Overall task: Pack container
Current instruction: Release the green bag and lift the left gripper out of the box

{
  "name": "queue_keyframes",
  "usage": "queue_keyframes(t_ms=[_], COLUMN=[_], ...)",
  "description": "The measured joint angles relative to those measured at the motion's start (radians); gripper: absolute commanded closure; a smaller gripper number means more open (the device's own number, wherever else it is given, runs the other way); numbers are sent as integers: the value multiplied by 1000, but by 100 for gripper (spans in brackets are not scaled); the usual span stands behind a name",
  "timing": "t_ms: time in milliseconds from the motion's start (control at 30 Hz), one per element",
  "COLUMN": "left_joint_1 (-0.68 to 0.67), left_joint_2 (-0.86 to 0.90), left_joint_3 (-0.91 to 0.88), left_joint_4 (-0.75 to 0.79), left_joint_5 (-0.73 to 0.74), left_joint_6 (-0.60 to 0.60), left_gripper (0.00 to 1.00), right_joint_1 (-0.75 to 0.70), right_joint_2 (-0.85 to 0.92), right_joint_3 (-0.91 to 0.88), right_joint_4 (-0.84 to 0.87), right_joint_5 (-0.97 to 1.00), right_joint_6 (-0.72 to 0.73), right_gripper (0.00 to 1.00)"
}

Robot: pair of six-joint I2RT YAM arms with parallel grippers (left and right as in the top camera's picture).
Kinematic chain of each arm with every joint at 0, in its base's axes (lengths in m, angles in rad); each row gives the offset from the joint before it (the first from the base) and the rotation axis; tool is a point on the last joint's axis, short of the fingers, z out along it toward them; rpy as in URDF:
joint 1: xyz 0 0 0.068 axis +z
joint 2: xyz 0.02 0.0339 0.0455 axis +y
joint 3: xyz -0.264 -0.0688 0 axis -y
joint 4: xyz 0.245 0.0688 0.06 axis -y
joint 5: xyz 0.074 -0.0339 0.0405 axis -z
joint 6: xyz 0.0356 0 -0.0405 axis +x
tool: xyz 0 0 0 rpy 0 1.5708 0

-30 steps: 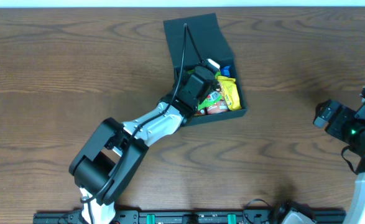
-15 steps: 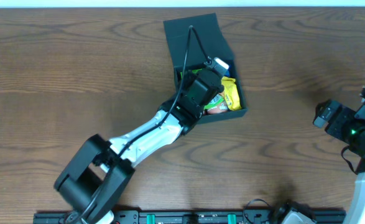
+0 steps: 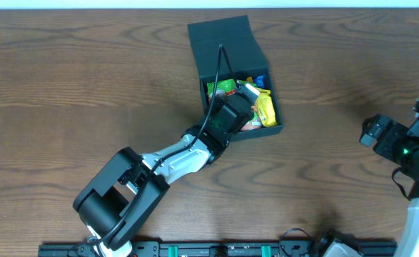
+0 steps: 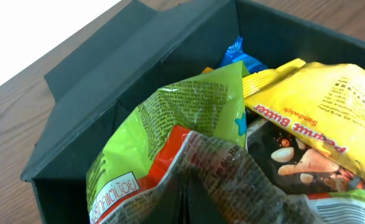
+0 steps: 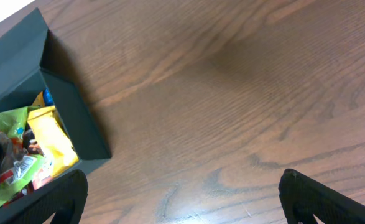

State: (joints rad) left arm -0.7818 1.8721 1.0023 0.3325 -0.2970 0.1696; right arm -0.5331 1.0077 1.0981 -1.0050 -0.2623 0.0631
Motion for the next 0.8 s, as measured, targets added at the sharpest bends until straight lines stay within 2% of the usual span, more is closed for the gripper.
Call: queue_keyframes(t_ms=[200,467,567,800], left_joint_1=[-2,-24,-38,-88], left_joint_2=[-18,-211,-236,-229], left_joint_3=[-5,-7,-3,-6], left_joint_4=[7,-16,-97,-402], left_joint_5=[6,21,21,39], left_joint_6=[-8,-9,-9,-21], left_gripper=[94,94,94,95], right_joint_1=[0,0,0,0], right_joint_2=[0,0,0,0], right_joint_3=[0,0,0,0], right_joint_4=[0,0,0,0], right_joint_5=[0,0,0,0], right_joint_6=[0,0,0,0], right_gripper=[1,1,1,1])
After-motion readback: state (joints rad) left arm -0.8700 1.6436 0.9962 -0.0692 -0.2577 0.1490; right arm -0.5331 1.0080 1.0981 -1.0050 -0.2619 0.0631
